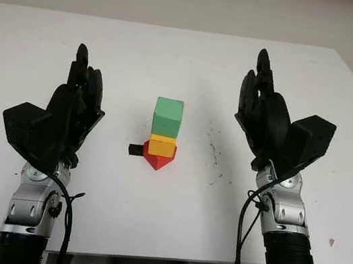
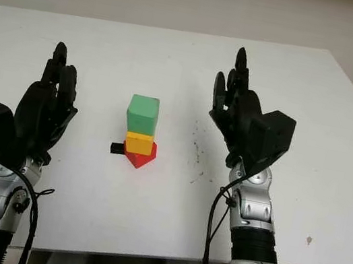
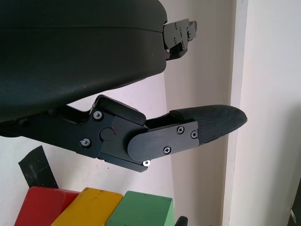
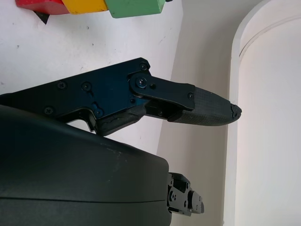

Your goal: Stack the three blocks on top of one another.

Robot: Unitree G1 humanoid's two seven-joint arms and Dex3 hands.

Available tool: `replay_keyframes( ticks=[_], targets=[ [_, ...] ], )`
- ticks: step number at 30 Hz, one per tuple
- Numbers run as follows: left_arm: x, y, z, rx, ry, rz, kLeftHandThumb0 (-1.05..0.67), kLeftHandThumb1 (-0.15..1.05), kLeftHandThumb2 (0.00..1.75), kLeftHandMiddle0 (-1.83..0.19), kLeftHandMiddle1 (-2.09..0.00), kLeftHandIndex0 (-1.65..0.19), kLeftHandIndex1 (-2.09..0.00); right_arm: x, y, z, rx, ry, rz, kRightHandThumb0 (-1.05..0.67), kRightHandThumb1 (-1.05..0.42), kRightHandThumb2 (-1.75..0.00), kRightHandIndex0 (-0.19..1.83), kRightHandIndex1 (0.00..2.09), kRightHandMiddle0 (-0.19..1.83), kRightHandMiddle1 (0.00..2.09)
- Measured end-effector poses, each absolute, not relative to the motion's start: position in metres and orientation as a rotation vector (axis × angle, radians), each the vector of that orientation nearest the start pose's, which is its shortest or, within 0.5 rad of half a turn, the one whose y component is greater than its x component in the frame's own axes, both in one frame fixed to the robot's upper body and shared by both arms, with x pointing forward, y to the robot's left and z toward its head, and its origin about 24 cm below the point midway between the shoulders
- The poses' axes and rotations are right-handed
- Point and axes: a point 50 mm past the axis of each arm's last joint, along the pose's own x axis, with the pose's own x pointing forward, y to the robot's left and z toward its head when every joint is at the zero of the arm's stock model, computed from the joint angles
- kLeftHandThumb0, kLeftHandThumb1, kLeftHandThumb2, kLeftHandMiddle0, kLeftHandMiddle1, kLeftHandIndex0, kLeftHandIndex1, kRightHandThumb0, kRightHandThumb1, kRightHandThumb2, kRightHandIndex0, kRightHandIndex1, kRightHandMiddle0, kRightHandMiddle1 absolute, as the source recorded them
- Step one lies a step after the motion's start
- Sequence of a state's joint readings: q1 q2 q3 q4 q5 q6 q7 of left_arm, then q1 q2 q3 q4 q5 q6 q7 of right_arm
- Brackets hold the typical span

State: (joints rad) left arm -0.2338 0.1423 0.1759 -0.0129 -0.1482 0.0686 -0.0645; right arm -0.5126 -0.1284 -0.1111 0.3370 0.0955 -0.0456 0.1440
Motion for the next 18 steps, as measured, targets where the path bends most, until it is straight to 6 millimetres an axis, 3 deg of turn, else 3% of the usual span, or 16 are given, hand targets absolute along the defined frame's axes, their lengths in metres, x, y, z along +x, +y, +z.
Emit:
replay_keyframes(
  ticks=[18],
  targets=[
    [0.2928,0.1985,0.1071,-0.022,-0.191,0.045,-0.78,1.05,0.66,0.19,0.0,0.19,0.0,0.345,-0.1601,0.1197,-0.016,-0.216,0.14,-0.74,-1.05,-0.67,-0.18,0.05,-0.16,0.06]
  ],
)
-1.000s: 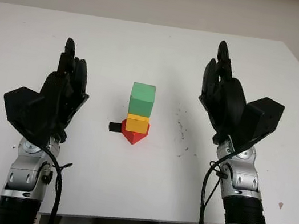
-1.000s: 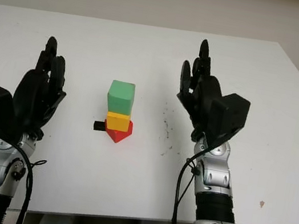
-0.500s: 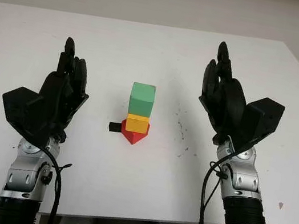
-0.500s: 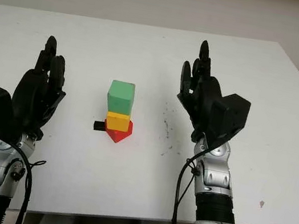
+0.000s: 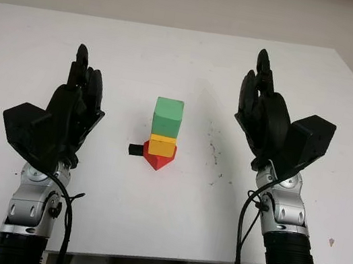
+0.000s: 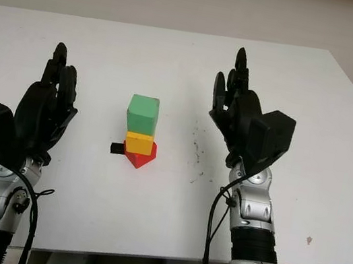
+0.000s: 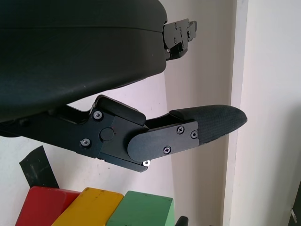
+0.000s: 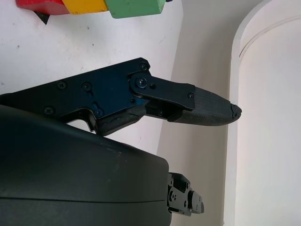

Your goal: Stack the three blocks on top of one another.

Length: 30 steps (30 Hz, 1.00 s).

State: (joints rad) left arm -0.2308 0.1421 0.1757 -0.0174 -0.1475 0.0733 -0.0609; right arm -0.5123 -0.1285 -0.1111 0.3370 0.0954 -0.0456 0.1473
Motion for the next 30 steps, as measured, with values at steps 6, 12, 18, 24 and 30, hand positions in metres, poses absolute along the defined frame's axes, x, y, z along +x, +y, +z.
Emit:
replay_keyframes(
  ticks=[6,12,18,24,30],
  targets=[
    [0.2928,0.1984,0.1068,-0.023,-0.187,0.045,-0.78,1.05,0.66,0.19,0.0,0.19,0.0,0.3449,-0.1601,0.1196,-0.016,-0.215,0.139,-0.74,-1.05,-0.67,-0.18,0.05,-0.17,0.05],
    [0.2928,0.1985,0.1067,-0.022,-0.185,0.048,-0.78,1.05,0.67,0.19,0.0,0.19,0.0,0.3449,-0.1601,0.1196,-0.016,-0.215,0.139,-0.75,-1.05,-0.66,-0.18,0.05,-0.16,0.06],
    [0.2929,0.1979,0.1069,-0.02,-0.185,0.044,-0.78,1.05,0.67,0.19,0.0,0.19,0.0,0.3448,-0.1599,0.1205,-0.014,-0.219,0.144,-0.75,-1.05,-0.66,-0.18,0.05,-0.17,0.05],
    [0.2928,0.1975,0.1073,-0.018,-0.183,0.042,-0.78,1.05,0.67,0.19,0.0,0.19,0.0,0.3447,-0.1599,0.1211,-0.012,-0.222,0.145,-0.75,-1.05,-0.65,-0.18,0.05,-0.17,0.05],
    [0.2925,0.1973,0.1092,-0.018,-0.187,0.046,-0.79,1.05,0.66,0.19,0.0,0.19,-0.01,0.3447,-0.1599,0.1212,-0.012,-0.222,0.144,-0.75,-1.05,-0.65,-0.17,0.06,-0.16,0.06]
  ],
)
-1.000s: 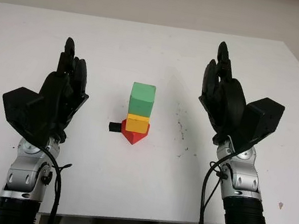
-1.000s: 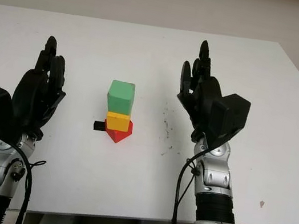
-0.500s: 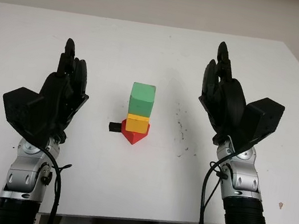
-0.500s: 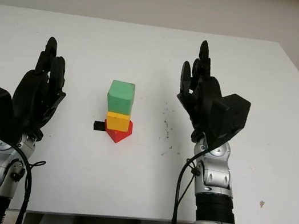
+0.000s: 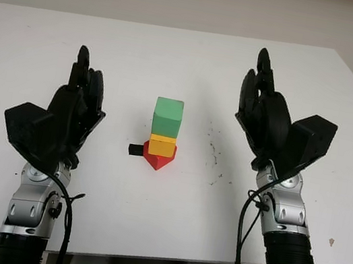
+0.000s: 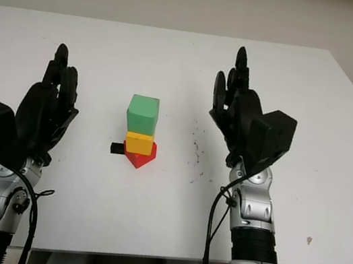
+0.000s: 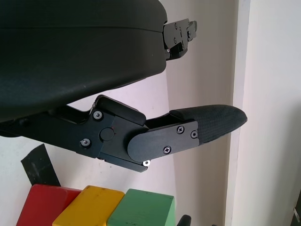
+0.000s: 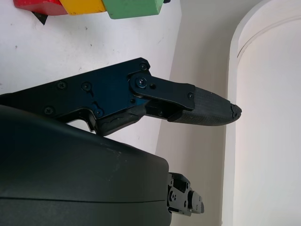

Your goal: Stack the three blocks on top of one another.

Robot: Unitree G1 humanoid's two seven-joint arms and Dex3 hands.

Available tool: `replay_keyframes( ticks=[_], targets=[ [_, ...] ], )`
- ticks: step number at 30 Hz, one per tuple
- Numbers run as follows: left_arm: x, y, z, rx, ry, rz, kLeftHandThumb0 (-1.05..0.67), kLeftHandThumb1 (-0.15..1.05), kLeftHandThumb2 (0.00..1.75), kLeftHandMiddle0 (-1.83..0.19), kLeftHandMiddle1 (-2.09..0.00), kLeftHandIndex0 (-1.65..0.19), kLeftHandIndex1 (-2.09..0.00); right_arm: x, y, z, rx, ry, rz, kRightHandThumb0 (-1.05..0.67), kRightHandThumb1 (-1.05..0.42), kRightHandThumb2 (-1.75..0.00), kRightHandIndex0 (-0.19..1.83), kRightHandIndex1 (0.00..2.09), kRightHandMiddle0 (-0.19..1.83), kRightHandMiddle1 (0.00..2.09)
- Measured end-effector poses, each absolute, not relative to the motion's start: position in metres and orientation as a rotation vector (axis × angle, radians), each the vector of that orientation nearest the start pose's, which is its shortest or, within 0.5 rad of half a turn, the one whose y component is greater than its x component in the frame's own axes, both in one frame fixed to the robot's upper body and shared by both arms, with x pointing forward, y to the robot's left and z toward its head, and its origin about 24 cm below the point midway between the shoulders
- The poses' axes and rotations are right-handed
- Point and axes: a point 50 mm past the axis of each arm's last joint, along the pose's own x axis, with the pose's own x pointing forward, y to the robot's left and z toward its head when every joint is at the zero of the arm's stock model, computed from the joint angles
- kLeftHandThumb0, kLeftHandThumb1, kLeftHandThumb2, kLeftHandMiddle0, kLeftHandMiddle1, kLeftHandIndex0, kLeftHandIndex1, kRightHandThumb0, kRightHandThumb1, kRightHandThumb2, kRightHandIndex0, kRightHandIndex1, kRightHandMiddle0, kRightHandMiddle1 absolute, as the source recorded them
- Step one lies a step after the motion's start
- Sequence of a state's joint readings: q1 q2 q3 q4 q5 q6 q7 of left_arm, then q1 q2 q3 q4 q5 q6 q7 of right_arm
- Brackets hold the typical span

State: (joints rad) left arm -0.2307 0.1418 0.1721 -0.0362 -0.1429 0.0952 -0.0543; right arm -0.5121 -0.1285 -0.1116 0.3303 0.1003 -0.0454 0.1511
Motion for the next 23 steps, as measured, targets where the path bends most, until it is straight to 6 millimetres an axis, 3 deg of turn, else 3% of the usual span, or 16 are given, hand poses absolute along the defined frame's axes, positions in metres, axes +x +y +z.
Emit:
replay_keyframes(
  ticks=[23],
  targets=[
    [0.2898,0.1943,0.1102,-0.016,-0.19,0.038,-0.78,1.05,0.67,0.19,0.0,0.19,0.0,0.3418,-0.1608,0.1215,-0.009,-0.223,0.149,-0.75,-1.05,-0.64,-0.18,0.05,-0.17,0.05]
  ],
)
